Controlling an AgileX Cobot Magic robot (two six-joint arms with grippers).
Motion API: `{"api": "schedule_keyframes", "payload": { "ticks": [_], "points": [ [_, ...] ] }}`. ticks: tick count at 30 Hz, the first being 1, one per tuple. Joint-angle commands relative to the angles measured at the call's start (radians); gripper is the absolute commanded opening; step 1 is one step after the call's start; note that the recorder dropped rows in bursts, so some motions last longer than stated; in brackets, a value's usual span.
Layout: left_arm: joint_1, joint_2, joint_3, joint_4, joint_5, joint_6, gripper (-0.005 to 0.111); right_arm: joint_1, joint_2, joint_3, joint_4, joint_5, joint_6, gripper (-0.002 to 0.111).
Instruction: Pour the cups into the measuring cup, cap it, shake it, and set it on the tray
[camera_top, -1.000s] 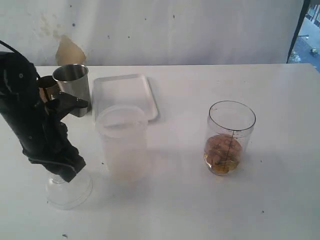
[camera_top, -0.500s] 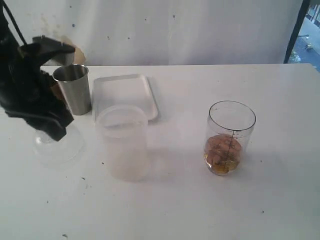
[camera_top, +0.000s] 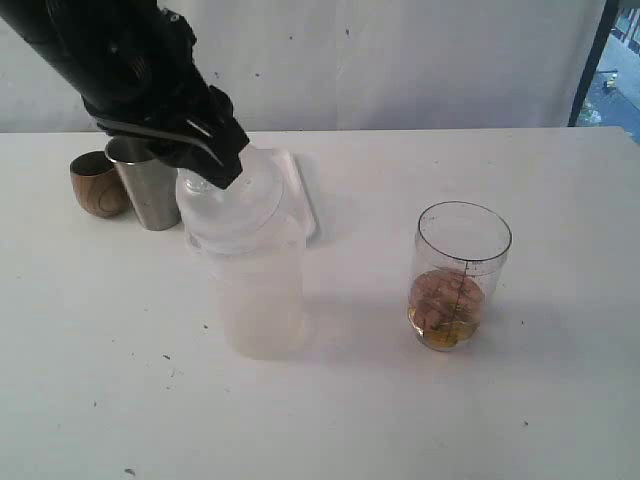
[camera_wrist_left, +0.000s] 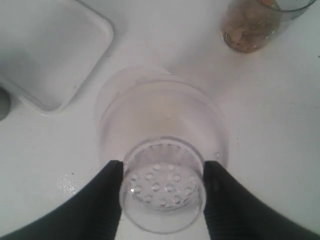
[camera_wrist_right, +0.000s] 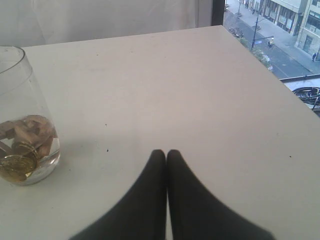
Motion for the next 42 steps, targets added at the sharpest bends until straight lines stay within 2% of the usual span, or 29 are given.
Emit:
{"api": "schedule_keyframes", "payload": {
  "ticks": [1,4,7,15,22,38,42],
  "points": [
    [-0.005,-0.01,-0.023,-0.085,0.003,0.042,0.0,0.0,-0.005,0.001,-0.003,-0.005,0.004,0.0],
    [-0.005,0.019,-0.028,-0.158,-0.034,0.098,0.0,0.0,-0.005,0.001,-0.003,-0.005,0.004,0.0],
    [-0.018,0.059,-0.056,-0.154,-0.034,0.1,0.0,0.0,-0.005,0.001,-0.003,-0.005,0.004,0.0],
    [-0.12,0.189,-0.234,-0.139,-0.073,0.118,0.0,0.0,-0.005,0.001,-0.003,-0.005,0.004,0.0],
    [-0.186,0.304,-0.329,-0.12,-0.138,0.118,0.0,0.0,-0.005,0.001,-0.003,-0.005,0.004,0.0],
    [-0.223,0.441,-0.488,-0.075,-0.116,0.112,0.0,0.0,-0.005,0.001,-0.003,-0.005,0.004,0.0],
    [-0.223,0.41,-0.488,-0.06,-0.031,0.108,0.0,0.0,-0.005,0.001,-0.003,-0.005,0.004,0.0]
  ]
}}
